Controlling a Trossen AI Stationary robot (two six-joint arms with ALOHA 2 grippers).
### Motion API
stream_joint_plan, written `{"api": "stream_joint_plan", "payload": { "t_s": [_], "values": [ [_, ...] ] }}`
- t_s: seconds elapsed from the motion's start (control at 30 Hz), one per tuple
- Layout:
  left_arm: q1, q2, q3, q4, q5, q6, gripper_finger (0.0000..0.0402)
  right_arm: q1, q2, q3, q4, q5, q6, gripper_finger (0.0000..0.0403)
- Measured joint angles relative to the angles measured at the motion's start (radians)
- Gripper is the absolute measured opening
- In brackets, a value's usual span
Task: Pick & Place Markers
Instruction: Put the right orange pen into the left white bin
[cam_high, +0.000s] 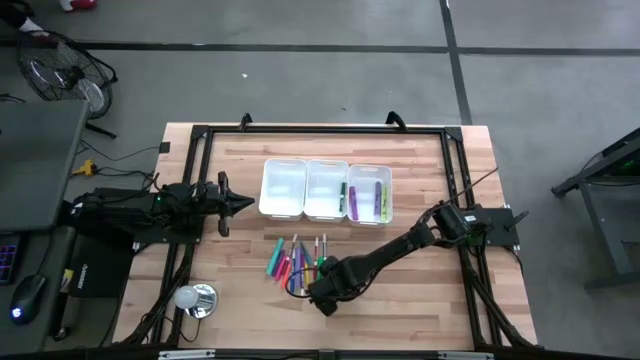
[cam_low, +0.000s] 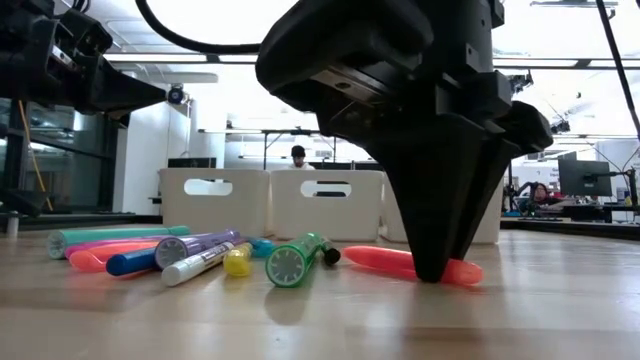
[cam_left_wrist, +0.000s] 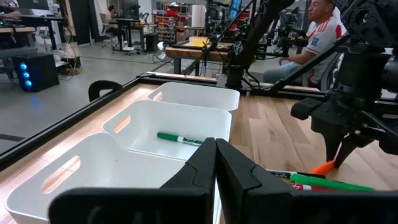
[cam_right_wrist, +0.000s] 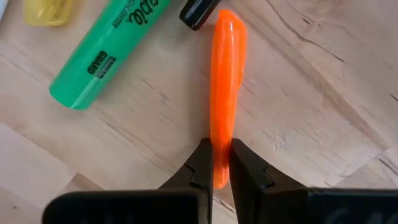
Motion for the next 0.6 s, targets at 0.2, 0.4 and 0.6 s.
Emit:
{"api": "stream_joint_plan", "payload": {
  "t_s": [0.2, 0.4, 0.6],
  "values": [
    [0.0, 0.0, 0.0, 0.003, -0.003, 0.0, 0.0007, -0.001, -0.001, 0.0, 0.001, -0.026, 0.025, 0.0021],
    [0.0, 0.0, 0.0, 0.004, -0.003, 0.0, 0.0007, -0.002, -0.001, 0.0, 0.001, -0.042, 0.042, 0.0021],
    [0.0, 0.0, 0.0, 0.006, -0.001, 0.0, 0.0007, -0.002, -0.001, 0.0, -0.001, -0.046, 0.089, 0.0021]
  ]
}}
